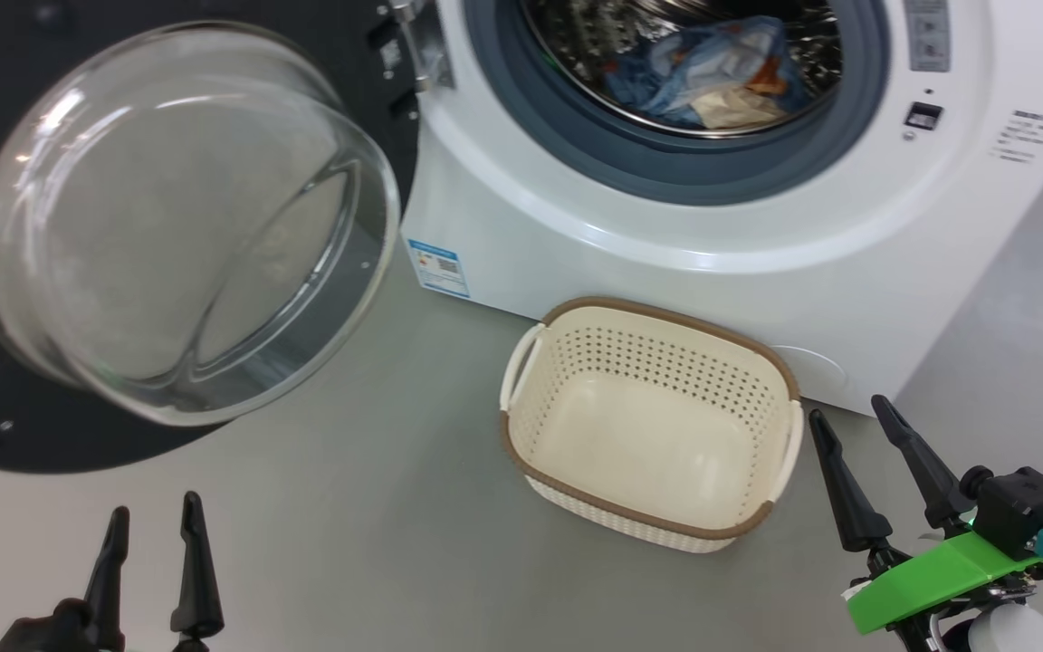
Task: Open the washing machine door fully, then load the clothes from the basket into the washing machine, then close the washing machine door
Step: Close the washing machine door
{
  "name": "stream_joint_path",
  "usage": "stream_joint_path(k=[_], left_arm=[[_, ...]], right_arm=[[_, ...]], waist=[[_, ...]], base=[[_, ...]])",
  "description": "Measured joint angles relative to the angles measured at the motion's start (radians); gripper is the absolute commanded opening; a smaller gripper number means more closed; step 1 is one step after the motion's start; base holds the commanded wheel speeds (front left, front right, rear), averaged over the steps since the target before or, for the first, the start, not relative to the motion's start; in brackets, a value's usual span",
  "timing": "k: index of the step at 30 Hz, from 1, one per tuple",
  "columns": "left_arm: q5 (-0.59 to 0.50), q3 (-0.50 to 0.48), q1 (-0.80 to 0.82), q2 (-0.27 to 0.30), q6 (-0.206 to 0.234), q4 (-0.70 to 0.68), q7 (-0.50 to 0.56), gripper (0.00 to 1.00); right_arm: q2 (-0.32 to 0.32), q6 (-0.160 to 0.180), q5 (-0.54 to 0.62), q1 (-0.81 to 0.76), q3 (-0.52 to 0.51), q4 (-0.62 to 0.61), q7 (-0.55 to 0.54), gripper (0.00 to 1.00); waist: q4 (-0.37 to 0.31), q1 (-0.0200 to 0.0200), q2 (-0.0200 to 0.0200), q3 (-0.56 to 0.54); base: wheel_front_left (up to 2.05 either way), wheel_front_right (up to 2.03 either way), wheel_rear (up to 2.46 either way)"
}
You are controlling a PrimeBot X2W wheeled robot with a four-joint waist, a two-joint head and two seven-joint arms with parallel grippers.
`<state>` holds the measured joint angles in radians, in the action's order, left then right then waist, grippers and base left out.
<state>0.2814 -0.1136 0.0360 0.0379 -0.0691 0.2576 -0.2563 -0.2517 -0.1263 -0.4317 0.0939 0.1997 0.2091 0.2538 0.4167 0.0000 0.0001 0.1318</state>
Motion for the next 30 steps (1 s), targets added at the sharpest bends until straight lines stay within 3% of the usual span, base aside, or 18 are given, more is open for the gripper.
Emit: stream_joint_path(k=[13,23,24,25,27,28,29,30], left_arm=[[0.034,0.011,-0.021,0.000,0.013,-0.007,0.000,1.00],[0.054,0.005,-0.021,0.000,0.017,-0.032,0.000,1.00],[0.060,0.002,-0.021,0.000,0.017,-0.038,0.000,0.83],[0.061,-0.004,-0.021,0.000,0.016,-0.048,0.000,0.48],[0.056,-0.023,-0.020,-0.001,0.006,-0.073,0.000,0.22],[0.053,-0.036,-0.018,-0.001,0.001,-0.086,0.000,0.22],[0.051,-0.051,-0.016,-0.002,-0.006,-0.098,0.000,0.04],[0.051,-0.072,-0.012,-0.002,-0.013,-0.111,0.000,0.00]], right_arm=[[-0.003,0.000,0.000,-0.002,0.017,0.000,0.000,1.00],[-0.003,0.000,-0.007,-0.002,0.023,0.005,0.000,1.00],[-0.003,0.000,-0.007,-0.002,0.023,0.005,0.000,1.00],[-0.003,0.000,-0.007,-0.002,0.023,0.005,0.000,1.00],[-0.003,0.000,-0.007,-0.002,0.023,0.004,0.000,1.00],[-0.003,0.000,-0.007,-0.002,0.022,0.004,0.000,1.00],[-0.003,0.000,-0.007,-0.002,0.021,0.004,0.000,1.00],[-0.003,0.000,-0.007,-0.002,0.021,0.003,0.000,1.00]], waist=[[0.103,0.0000,0.0000,-0.006],[0.110,0.0000,0.0000,-0.005],[0.110,0.0000,0.0000,-0.006],[0.110,0.0000,0.0000,-0.006],[0.109,0.0000,0.0000,-0.006],[0.109,0.0000,0.0000,-0.005],[0.108,0.0000,0.0000,-0.004],[0.107,0.0000,0.0000,-0.002]], base=[[0.00,0.00,0.00],[0.00,0.00,0.00],[0.00,0.00,0.00],[0.00,0.00,0.00],[0.00,0.00,0.00],[0.00,0.00,0.00],[0.00,0.00,0.00],[0.00,0.00,0.00]])
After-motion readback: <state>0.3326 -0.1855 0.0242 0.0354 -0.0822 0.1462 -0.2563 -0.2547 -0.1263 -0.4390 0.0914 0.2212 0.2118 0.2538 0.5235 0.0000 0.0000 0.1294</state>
